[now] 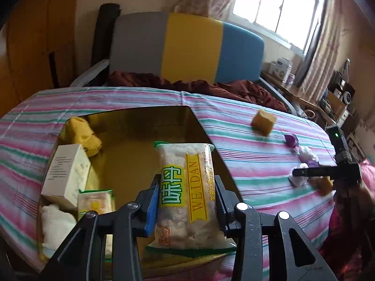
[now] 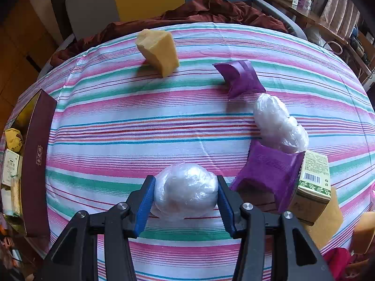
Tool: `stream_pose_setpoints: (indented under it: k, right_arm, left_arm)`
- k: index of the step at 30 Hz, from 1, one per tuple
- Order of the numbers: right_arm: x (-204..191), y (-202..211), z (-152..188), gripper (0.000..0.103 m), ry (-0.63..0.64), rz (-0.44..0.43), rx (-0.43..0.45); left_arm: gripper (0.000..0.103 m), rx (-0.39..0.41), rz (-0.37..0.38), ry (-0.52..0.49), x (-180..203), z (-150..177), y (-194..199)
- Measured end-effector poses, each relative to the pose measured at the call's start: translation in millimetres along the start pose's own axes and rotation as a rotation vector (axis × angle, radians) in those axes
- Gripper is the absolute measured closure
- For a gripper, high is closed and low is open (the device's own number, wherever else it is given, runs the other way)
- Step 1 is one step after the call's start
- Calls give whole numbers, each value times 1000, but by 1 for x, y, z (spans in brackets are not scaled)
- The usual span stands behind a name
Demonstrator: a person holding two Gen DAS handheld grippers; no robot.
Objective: Organize objects
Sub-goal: 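Carry the WEIDAN pack with the left tool over the gold tray, then lower the WEIDAN pack into the tray and open the left tool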
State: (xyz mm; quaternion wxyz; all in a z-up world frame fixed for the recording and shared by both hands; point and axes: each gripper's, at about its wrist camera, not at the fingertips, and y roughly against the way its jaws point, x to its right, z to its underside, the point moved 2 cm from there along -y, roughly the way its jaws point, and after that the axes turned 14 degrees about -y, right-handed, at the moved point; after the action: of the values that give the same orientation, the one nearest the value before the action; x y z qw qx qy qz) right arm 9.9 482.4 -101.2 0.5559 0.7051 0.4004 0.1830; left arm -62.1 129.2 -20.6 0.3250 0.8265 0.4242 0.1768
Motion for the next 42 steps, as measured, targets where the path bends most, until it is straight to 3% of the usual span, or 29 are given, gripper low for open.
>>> stream_pose_setpoints:
  k: [6, 10, 17, 22, 30, 32, 34, 42]
  right_arm:
    - [-1, 1, 1, 52, 11, -3, 3]
    - [-2, 1, 1, 52, 16, -2, 5]
    - [-5, -1, 2, 52, 23, 1, 2]
    - [-4, -1, 2, 52, 28, 1, -1]
    - [-4, -1, 2, 52, 34, -3, -2]
    - [-3, -1, 2, 52, 32, -6, -4]
    - [-2, -1, 2, 52, 31, -7, -6]
    - [-2, 0, 3, 52, 42, 3, -6]
  left_arm:
    - [62, -27, -77, 131, -69, 10, 4]
    - [62, -35, -79, 187, -91, 11, -1]
    - [62, -60, -77, 173, -95, -7, -26]
    - [61, -91, -116, 119, -98, -29, -55]
    - [61, -198, -196, 105, -125, -47, -116]
    - [55, -229, -195, 128, -131, -46, -124]
    - [50, -219, -191, 139, -132, -44, -121]
    - [50, -121, -229, 118, -123, -27, -68]
